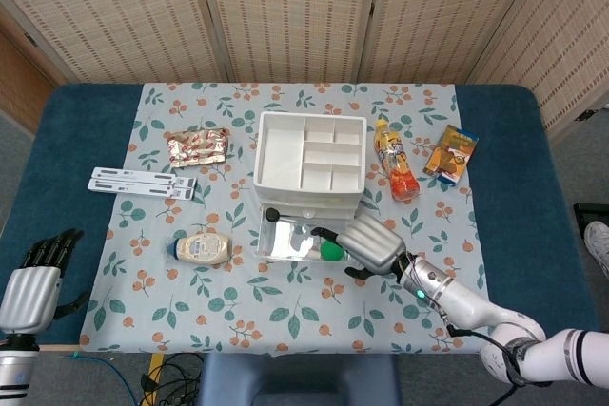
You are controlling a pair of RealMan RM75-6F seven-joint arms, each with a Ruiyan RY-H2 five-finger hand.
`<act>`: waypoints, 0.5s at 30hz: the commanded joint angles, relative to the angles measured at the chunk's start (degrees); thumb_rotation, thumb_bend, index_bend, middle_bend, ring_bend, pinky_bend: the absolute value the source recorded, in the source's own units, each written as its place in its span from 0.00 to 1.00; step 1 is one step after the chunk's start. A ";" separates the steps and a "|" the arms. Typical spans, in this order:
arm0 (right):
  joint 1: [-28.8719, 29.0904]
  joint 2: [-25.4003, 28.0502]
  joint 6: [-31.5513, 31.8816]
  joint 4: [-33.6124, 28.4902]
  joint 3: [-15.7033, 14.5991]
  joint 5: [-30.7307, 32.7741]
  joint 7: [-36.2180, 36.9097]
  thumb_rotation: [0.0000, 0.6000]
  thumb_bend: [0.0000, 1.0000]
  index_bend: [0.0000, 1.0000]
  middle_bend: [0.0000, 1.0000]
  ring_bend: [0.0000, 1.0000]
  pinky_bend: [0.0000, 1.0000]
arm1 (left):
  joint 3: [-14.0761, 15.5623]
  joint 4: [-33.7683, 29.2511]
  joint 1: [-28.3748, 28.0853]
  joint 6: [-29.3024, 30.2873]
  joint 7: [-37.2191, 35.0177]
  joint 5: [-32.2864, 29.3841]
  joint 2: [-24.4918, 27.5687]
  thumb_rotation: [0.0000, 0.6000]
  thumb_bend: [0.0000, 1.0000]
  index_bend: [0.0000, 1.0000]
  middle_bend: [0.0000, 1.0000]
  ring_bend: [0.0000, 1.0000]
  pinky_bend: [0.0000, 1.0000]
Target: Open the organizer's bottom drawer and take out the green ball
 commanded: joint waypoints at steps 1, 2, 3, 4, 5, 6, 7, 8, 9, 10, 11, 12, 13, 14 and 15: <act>2.23 -2.04 0.26 3.07 -0.43 1.36 -6.32 1.00 0.27 0.17 0.98 1.00 1.00 | 0.00 0.04 0.02 -0.02 0.03 -0.02 -0.05 1.00 0.18 0.10 0.12 0.14 0.13; 2.44 -2.51 0.41 3.56 -0.56 1.58 -7.21 1.00 0.27 0.18 0.98 1.00 1.00 | 0.01 0.04 0.03 0.00 0.02 0.01 -0.05 1.00 0.18 0.10 0.12 0.14 0.13; 2.75 -3.10 0.53 4.19 -0.69 1.83 -8.21 1.00 0.26 0.18 0.98 1.00 1.00 | -0.01 0.03 0.03 0.01 -0.02 0.06 -0.02 1.00 0.18 0.10 0.12 0.14 0.13; 3.07 -3.59 0.57 4.77 -0.83 2.00 -9.12 1.00 0.26 0.19 0.99 1.00 1.00 | -0.05 0.04 0.03 0.03 -0.06 0.05 0.00 1.00 0.18 0.10 0.12 0.14 0.13; 3.32 -3.88 0.58 5.19 -0.95 2.09 -9.81 1.00 0.26 0.20 0.99 1.00 1.00 | -0.07 0.05 0.05 0.07 -0.08 0.03 0.01 1.00 0.18 0.10 0.12 0.14 0.13; 3.55 -4.12 0.58 5.54 -1.08 2.16 -10.53 1.00 0.26 0.21 0.99 1.00 1.00 | -0.08 0.07 0.10 0.13 -0.12 0.01 0.01 1.00 0.18 0.10 0.12 0.14 0.13; 3.80 -4.27 0.52 5.86 -1.23 2.24 -11.27 1.00 0.26 0.22 0.99 1.00 1.00 | -0.07 0.10 0.15 0.19 -0.16 -0.01 0.00 1.00 0.18 0.10 0.12 0.14 0.13; 4.14 -4.42 0.42 6.20 -1.40 2.45 -12.21 1.00 0.25 0.22 0.99 1.00 1.00 | -0.05 0.17 0.22 0.21 -0.23 -0.07 -0.02 1.00 0.18 0.10 0.12 0.14 0.13; 4.36 -4.52 0.42 6.44 -1.50 2.59 -12.90 1.00 0.25 0.22 0.99 1.00 1.00 | -0.03 0.23 0.26 0.18 -0.25 -0.13 -0.03 1.00 0.18 0.10 0.12 0.14 0.13; 4.56 -4.62 0.45 6.65 -1.60 2.72 -13.53 1.00 0.25 0.22 0.99 1.00 1.00 | -0.01 0.25 0.29 0.16 -0.26 -0.20 -0.04 1.00 0.18 0.10 0.12 0.14 0.13; 4.82 -4.71 0.38 6.82 -1.71 3.05 -14.18 1.00 0.25 0.23 0.99 1.00 1.00 | 0.01 0.29 0.33 0.14 -0.30 -0.24 -0.04 1.00 0.18 0.10 0.12 0.14 0.13; 5.02 -4.76 0.23 6.86 -1.77 3.44 -14.49 1.00 0.25 0.23 0.99 1.00 1.00 | 0.01 0.34 0.36 0.17 -0.35 -0.24 -0.08 1.00 0.18 0.10 0.12 0.14 0.13; 5.27 -4.82 0.04 6.83 -1.82 3.95 -14.73 1.00 0.25 0.23 0.99 1.00 1.00 | -0.01 0.42 0.39 0.22 -0.44 -0.24 -0.14 1.00 0.18 0.10 0.12 0.14 0.13; 5.42 -4.87 -0.08 6.78 -1.88 4.28 -14.84 1.00 0.25 0.23 0.99 1.00 1.00 | -0.01 0.47 0.42 0.25 -0.52 -0.23 -0.17 1.00 0.18 0.10 0.12 0.14 0.13; 5.55 -4.91 -0.14 6.74 -1.96 4.54 -14.97 1.00 0.25 0.23 0.99 1.00 1.00 | -0.01 0.53 0.44 0.27 -0.59 -0.21 -0.21 1.00 0.18 0.10 0.12 0.14 0.13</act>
